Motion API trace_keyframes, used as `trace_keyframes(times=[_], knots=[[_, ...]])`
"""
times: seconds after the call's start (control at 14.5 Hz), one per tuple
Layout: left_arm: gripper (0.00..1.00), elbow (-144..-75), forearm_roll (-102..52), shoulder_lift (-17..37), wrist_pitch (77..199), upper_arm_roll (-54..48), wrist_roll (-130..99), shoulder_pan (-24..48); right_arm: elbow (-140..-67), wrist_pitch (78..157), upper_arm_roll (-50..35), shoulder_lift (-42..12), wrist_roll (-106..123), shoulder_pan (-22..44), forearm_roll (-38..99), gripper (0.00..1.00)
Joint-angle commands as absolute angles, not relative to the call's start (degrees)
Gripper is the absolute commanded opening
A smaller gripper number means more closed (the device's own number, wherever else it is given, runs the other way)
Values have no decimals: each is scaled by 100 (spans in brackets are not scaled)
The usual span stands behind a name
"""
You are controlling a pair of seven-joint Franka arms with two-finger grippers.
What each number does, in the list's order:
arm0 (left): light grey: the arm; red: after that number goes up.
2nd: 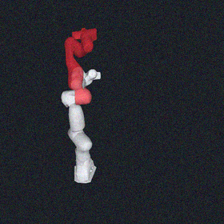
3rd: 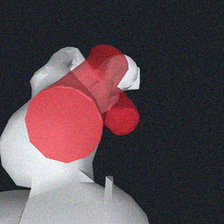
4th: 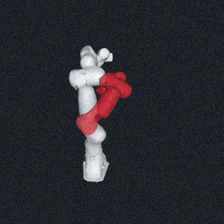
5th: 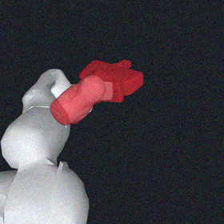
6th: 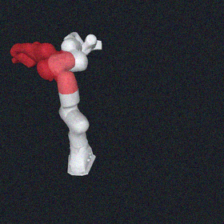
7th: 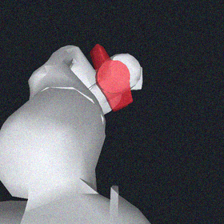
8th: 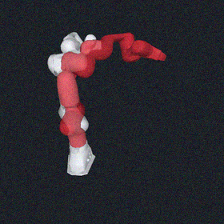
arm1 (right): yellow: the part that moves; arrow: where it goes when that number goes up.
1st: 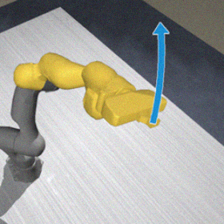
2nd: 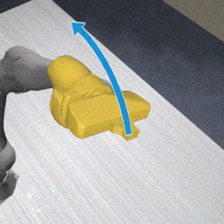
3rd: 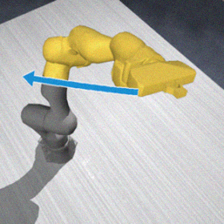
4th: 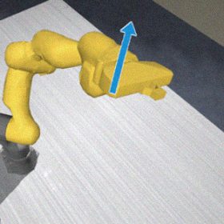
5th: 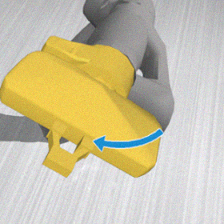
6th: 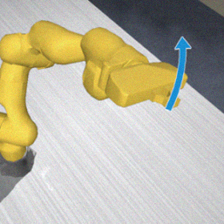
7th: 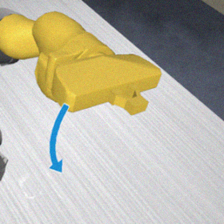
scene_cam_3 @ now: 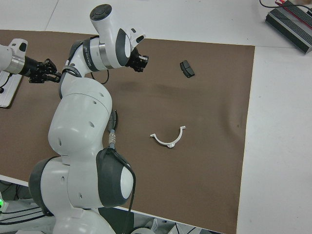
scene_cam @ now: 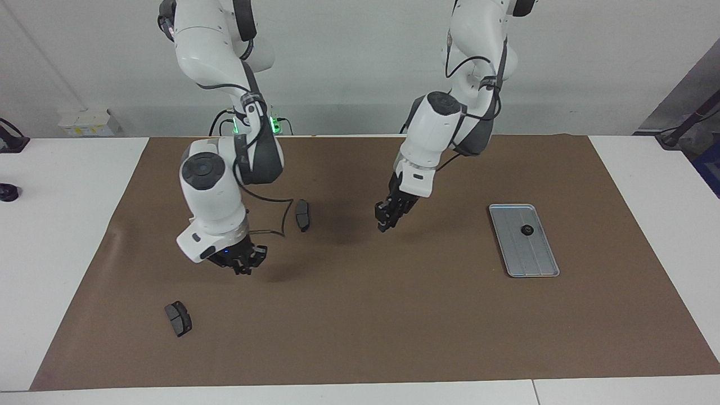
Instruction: Place bearing gear from tray to pile
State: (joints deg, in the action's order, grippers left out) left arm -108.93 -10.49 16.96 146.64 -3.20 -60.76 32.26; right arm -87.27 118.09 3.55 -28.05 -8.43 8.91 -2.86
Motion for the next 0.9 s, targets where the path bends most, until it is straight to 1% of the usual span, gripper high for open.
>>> trace_keyframes(times=[0.0, 0.07, 0.14, 0.21, 0.28, 0.34, 0.41, 0.48, 0.55, 0.62, 0.69, 0.76, 0.83], knots=[[8, -10556, -1160, 2443, 15318, -220, -6328, 3498, -9052, 11848, 255, -2699, -248, 257, -176, 0], [11, -10556, -1178, 2556, 15441, -220, -6441, 3524, -9175, 11900, 255, -2690, -133, 81, -176, 0], [21, -10599, -1169, 2601, 15555, -220, -6625, 3542, -9271, 11935, 255, -2689, -106, -17, -176, 0], [42, -10634, -1178, 2619, 15600, -220, -6653, 3551, -9342, 11953, 255, -2689, -114, -70, -176, 0], [82, -10609, -1169, 2619, 15505, -211, -6662, 3559, -9421, 11979, 255, -2698, -123, -114, -176, 7], [100, -10539, -1160, 2610, 15365, -185, -6671, 3560, -9535, 12136, 255, -2698, -140, -158, -176, 14], [100, -10399, -1160, 2593, 15085, -193, -6671, 3499, -9710, 12364, 255, -2690, -149, -193, -167, 25], [100, -10302, -1160, 2541, 14673, -176, -6688, 3455, -9799, 12540, 264, -2707, -167, -193, -167, 46], [100, -10327, -1160, 2375, 14251, -124, -6688, 3428, -9878, 12681, 264, -2742, -176, -228, -176, 65], [100, -10414, -1160, 2016, 13708, 34, -6680, 3262, -9949, 12848, 264, -2751, -184, -255, -176, 81], [100, -10459, -1151, 1734, 13198, 96, -6662, 3000, -9967, 12937, 264, -2760, -202, -290, -176, 93], [100, -10450, -1134, 1497, 12731, 97, -6653, 2614, -9967, 12937, 272, -2760, -237, -325, -176, 98], [100, -10441, -1099, 1372, 12370, 105, -6636, 2262, -9941, 12929, 272, -2760, -246, -325, -176, 99]])
